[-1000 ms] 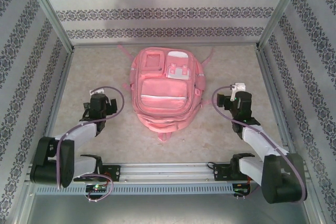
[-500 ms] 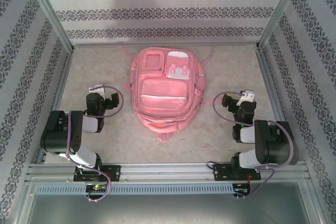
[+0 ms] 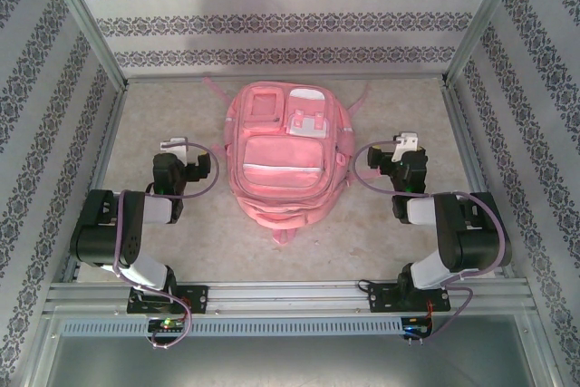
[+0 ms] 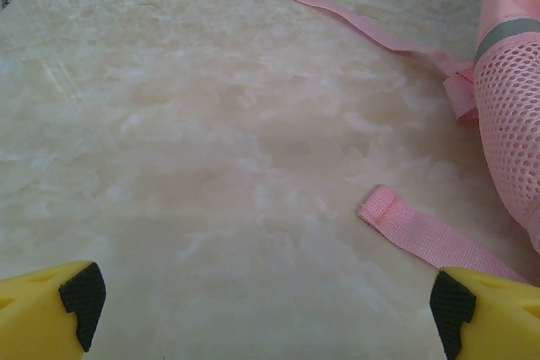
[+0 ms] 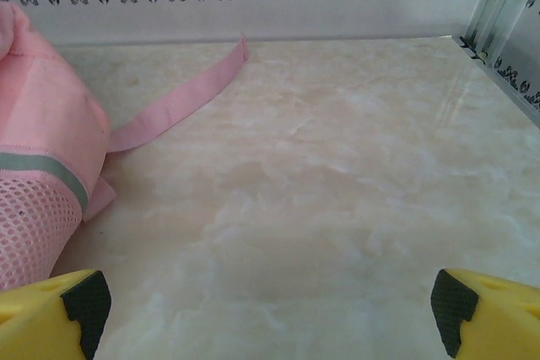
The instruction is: Pack the student bag
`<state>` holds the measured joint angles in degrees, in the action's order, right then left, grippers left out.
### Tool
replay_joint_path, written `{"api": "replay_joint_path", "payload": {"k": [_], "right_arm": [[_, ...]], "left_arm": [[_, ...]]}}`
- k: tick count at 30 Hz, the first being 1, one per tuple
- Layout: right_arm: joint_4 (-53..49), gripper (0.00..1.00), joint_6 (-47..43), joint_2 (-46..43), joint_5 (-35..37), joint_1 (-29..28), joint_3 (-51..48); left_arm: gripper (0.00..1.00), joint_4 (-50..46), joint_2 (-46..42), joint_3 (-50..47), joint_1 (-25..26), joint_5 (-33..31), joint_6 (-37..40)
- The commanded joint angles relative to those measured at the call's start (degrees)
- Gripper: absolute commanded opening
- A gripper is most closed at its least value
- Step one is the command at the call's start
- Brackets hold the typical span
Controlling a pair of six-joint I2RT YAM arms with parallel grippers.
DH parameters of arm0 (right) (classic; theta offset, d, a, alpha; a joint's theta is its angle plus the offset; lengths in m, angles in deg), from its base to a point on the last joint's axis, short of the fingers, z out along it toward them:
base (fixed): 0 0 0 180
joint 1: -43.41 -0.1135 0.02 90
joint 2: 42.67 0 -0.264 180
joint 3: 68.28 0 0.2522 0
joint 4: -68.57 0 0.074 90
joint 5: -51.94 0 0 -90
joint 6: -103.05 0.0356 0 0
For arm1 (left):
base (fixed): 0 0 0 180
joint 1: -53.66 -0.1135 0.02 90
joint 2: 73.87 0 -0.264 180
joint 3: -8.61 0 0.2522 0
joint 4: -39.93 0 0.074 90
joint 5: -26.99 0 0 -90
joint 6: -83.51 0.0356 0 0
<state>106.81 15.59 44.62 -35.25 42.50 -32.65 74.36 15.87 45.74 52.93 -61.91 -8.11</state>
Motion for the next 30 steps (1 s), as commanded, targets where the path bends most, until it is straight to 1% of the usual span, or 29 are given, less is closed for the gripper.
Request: {"api": "replay_joint_path", "payload": {"k": [1,9,30], "right_arm": [[-0.97,0.98,-0.61,-0.71,-2.53,0.56,0.28],[-0.77,0.98,-0.77,-0.71,-0.35,-0.02,0.21],[-0.86,0.98,-0.95,-0.80,-0.36,-0.10,0.19]], "left_arm": [[0.99,-0.55,-0.17,0.39,0.38,0.13,1.11],[0.99,-0.39,-0.17,0.36,0.38,0.13,1.11],[0.99,-0.46,-0.15,0.35,0.38,0.13,1.28]]}}
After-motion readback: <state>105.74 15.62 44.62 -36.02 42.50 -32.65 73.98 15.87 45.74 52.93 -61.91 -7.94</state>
